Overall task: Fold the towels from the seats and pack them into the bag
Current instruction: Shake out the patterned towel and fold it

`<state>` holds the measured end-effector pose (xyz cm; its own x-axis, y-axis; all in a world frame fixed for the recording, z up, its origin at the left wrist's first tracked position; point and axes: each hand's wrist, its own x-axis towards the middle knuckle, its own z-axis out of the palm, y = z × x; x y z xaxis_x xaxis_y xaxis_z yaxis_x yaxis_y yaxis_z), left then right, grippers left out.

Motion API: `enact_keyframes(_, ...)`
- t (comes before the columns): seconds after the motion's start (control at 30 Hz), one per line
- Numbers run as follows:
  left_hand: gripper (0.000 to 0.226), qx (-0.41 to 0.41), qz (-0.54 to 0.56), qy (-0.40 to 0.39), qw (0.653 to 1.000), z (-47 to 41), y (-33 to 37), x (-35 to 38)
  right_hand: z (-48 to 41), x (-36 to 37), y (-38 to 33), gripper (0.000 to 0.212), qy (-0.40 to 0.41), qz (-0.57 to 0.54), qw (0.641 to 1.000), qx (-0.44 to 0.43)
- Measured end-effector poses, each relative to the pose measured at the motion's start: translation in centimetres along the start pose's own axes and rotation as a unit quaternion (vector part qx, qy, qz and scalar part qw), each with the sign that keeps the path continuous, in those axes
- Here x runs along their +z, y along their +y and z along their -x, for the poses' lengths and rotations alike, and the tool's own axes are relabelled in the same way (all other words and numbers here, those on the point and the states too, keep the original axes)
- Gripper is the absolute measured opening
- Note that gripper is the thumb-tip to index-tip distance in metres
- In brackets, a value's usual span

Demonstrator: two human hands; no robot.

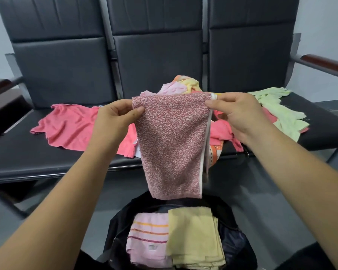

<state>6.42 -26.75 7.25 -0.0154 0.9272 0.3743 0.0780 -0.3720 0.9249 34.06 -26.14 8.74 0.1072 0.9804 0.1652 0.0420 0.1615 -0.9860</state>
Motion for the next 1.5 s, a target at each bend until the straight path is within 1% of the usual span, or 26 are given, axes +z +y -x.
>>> enact_keyframes(0.07, 0.009, 0.001, -0.009, 0.001, 1.000, 0.1, 0.1, 0.1, 0.0, 0.0, 0.0, 0.006, 0.013, 0.012, 1.000, -0.016)
enact_keyframes(0.17, 0.018, 0.006, 0.002, 0.002, 1.000, 0.2, 0.2, 0.2, 0.2, 0.2, 0.2, 0.003, 0.012, -0.028, 1.000, -0.005)
enact_keyframes(0.2, 0.019, 0.007, 0.009, 0.003, 1.000, 0.2, 0.3, 0.4, 0.2, 0.3, 0.2, 0.003, 0.018, -0.026, 0.999, -0.007)
enact_keyframes(0.3, 0.012, 0.002, 0.019, 0.014, 1.000, 0.3, 0.5, 0.6, 0.1, 0.3, 0.4, 0.007, 0.042, 0.033, 0.998, -0.033)
enact_keyframes(0.4, 0.007, -0.009, 0.015, 0.021, 1.000, 0.2, 0.0, 0.2, 0.0, 0.1, 0.4, 0.007, 0.013, 0.022, 0.999, -0.024)
enact_keyframes(0.47, 0.010, -0.017, 0.019, 0.024, 0.999, 0.3, -0.2, -0.1, 0.1, 0.3, 0.3, 0.002, -0.020, -0.029, 0.999, 0.004)
enact_keyframes(0.53, 0.011, -0.016, 0.010, 0.032, 0.999, 0.4, -0.3, -0.1, 0.3, 0.5, 0.1, 0.013, -0.082, -0.119, 0.989, 0.041)
enact_keyframes(0.57, 0.011, -0.013, -0.001, 0.038, 0.999, 0.4, -0.3, -0.1, 0.2, 0.4, 0.2, 0.021, -0.111, -0.140, 0.983, 0.047)
enact_keyframes(0.6, 0.010, -0.009, -0.011, 0.047, 0.999, 0.5, -0.2, 0.0, 0.2, 0.4, 0.3, 0.028, -0.123, -0.131, 0.983, 0.044)
enact_keyframes(0.63, 0.009, -0.006, -0.013, 0.055, 0.998, 0.5, -0.2, 0.1, 0.1, 0.3, 0.5, 0.029, -0.113, -0.099, 0.988, 0.033)
enact_keyframes(0.7, 0.007, -0.004, -0.005, 0.063, 0.998, 0.5, -0.3, 0.0, 0.0, 0.1, 0.6, 0.020, -0.054, -0.018, 0.998, 0.002)
enact_keyframes(0.73, 0.007, -0.003, 0.004, 0.060, 0.998, 0.5, -0.2, 0.0, 0.0, 0.0, 0.6, 0.015, -0.033, 0.005, 0.999, -0.009)
enact_keyframes(0.8, 0.008, 0.007, 0.031, 0.047, 0.998, 0.6, -0.2, -0.1, 0.1, -0.1, 0.5, 0.007, -0.024, 0.008, 0.999, -0.022)
enact_keyframes(0.87, 0.010, 0.023, 0.053, 0.034, 0.998, 0.6, -0.3, 0.0, 0.2, 0.1, 0.4, 0.005, -0.044, -0.023, 0.998, -0.025)
enact_keyframes(0.93, 0.017, 0.034, 0.061, 0.025, 0.997, 0.7, -0.3, 0.2, 0.4, 0.3, 0.2, 0.005, -0.050, -0.051, 0.997, -0.022)
enact_keyframes(1.0, 0.027, 0.038, 0.043, 0.012, 0.998, 0.8, -0.1, 0.5, 0.5, 0.6, 0.0, 0.011, -0.039, -0.072, 0.996, -0.027)
enact_keyframes(1.03, 0.037, 0.040, 0.023, 0.000, 0.999, 1.0, 0.0, 0.6, 0.5, 0.7, -0.1, 0.018, -0.047, -0.083, 0.995, -0.030)
enact_keyframes(1.1, 0.058, 0.045, -0.016, -0.045, 0.998, 1.1, 0.2, 0.7, 0.5, 0.6, -0.1, 0.042, -0.110, -0.091, 0.989, -0.038)
enact_keyframes(1.17, 0.074, 0.045, -0.039, -0.097, 0.994, 1.0, 0.1, 0.6, 0.7, 0.6, -0.1, 0.070, -0.180, -0.079, 0.980, -0.031)
enact_keyframes(1.2, 0.078, 0.037, -0.048, -0.112, 0.992, 0.9, 0.0, 0.4, 0.7, 0.7, 0.1, 0.080, -0.193, -0.061, 0.979, -0.032)
enact_keyframes(1.23, 0.078, 0.022, -0.057, -0.120, 0.991, 0.7, -0.2, 0.2, 0.7, 0.8, 0.4, 0.085, -0.190, -0.037, 0.980, -0.035)
enact_keyframes(1.27, 0.074, -0.003, -0.064, -0.117, 0.991, 0.7, -0.4, 0.1, 0.9, 0.9, 0.6, 0.086, -0.177, -0.011, 0.983, -0.036)
enact_keyframes(1.3, 0.065, -0.035, -0.065, -0.101, 0.992, 0.7, -0.6, 0.2, 0.7, 0.9, 0.9, 0.085, -0.156, 0.006, 0.987, -0.030)
enact_keyframes(1.4, 0.034, -0.103, -0.071, -0.006, 0.992, 1.1, -1.1, 0.9, 0.3, 0.8, 1.6, 0.077, -0.099, 0.019, 0.995, -0.001)
enact_keyframes(1.43, 0.027, -0.115, -0.067, 0.018, 0.991, 1.2, -1.4, 1.3, 0.0, 0.7, 1.9, 0.074, -0.088, 0.005, 0.996, 0.007)
enact_keyframes(1.5, 0.014, -0.152, -0.006, 0.049, 0.987, 1.2, -1.7, 2.2, -0.4, 0.7, 2.3, 0.061, -0.122, -0.074, 0.989, 0.037)
